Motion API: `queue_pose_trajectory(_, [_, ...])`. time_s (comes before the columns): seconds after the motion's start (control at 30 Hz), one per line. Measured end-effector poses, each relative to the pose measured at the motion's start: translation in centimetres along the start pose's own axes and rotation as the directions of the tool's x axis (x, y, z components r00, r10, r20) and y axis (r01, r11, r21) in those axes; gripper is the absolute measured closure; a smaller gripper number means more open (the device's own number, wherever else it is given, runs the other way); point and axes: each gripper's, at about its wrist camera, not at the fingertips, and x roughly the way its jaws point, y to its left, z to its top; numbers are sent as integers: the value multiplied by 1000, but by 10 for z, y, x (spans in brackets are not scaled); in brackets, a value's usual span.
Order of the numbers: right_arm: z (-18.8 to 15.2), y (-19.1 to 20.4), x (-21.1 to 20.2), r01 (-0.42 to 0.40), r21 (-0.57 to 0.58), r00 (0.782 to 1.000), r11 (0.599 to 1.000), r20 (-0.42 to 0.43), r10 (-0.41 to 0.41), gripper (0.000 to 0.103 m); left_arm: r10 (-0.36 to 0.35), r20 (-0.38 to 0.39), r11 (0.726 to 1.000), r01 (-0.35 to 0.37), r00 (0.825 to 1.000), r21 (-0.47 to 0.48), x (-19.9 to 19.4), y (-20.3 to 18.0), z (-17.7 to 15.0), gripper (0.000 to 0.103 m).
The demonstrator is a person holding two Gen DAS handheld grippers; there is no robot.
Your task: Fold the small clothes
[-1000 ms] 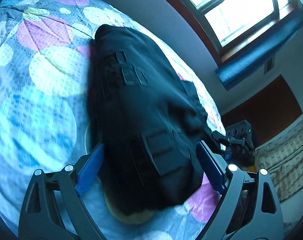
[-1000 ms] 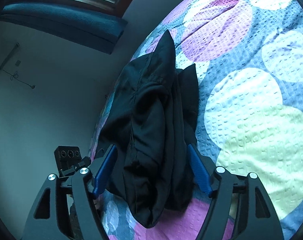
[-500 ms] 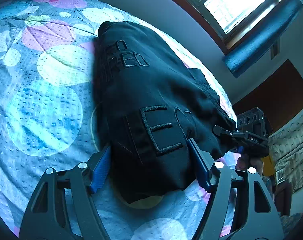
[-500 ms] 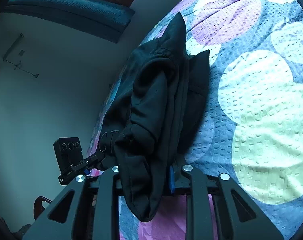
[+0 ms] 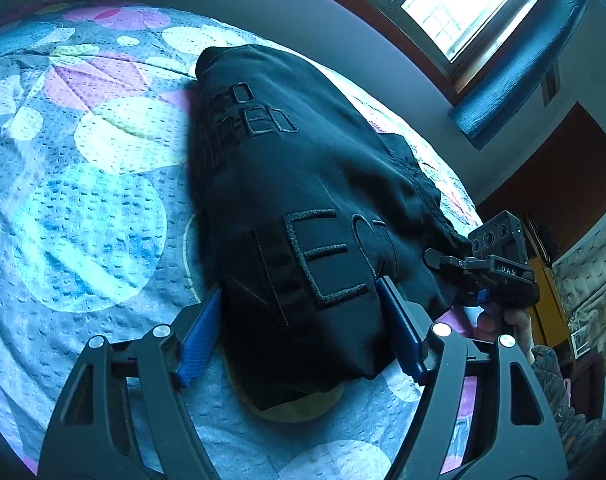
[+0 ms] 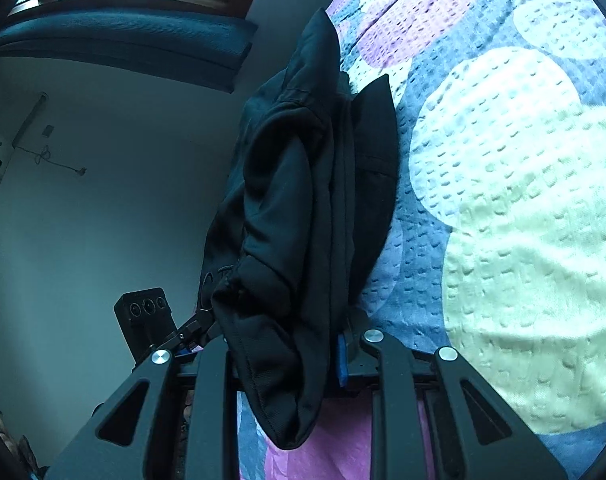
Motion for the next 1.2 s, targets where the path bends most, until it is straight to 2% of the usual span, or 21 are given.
queue_pose_trajectory(0.17, [-6,-1,-4,-2,-3,1000,1000,1,2,80,-4,3,1000,4,1000,-5,0,0,0,28])
queue_pose_trajectory(0.23, [-5,0,-7,-14,-1,1000,1000,-1,14,75,-26,3,1000,26,1000,-16,-3,1,1,25])
queue_pose_trajectory(0.33, [-4,7,-16,-5,1,1000,1000,3,5,52,-86,26,995,88,996,-56,-19,7,6,20])
queue_pose_trajectory(0.37, [-3,10,-21,-6,-9,1000,1000,5,6,38,-109,48,991,113,993,-67,-27,9,10,16])
queue_pose_trajectory(0.4, [-2,14,-27,9,-24,1000,1000,22,-8,29,-117,63,990,121,991,-74,-32,11,14,14])
queue_pose_trajectory(0.43, [2,16,-33,28,-40,999,999,45,-26,28,-114,71,990,120,991,-78,-33,14,20,13])
queue_pose_trajectory(0.57, [34,9,-35,60,-21,995,998,87,-58,27,-83,37,993,86,996,-81,-10,28,52,12])
queue_pose_trajectory(0.73, [76,-4,-3,111,-15,992,994,60,-110,27,-60,-33,992,56,998,-116,39,45,85,11])
queue_pose_trajectory(0.83, [91,-4,9,102,-18,993,995,57,-101,27,-105,-45,983,97,993,-158,57,56,91,11])
queue_pose_trajectory(0.87, [94,-7,14,105,-21,993,994,52,-104,29,-97,-51,983,87,994,-164,61,57,92,11])
queue_pose_trajectory(0.9, [96,-8,17,114,-32,992,993,50,-112,43,-84,-54,985,74,995,-158,65,58,91,12])
queue_pose_trajectory(0.97, [97,-10,24,151,-34,988,988,30,-150,57,-59,-44,992,53,997,-116,66,52,89,16])
queue_pose_trajectory(1.0, [98,-13,24,141,-26,990,990,32,-141,61,-46,-43,994,42,998,-96,67,49,89,16])
queue_pose_trajectory(1.2, [93,-22,19,107,-30,993,994,53,-106,65,-42,-23,997,40,999,-69,69,47,88,16])
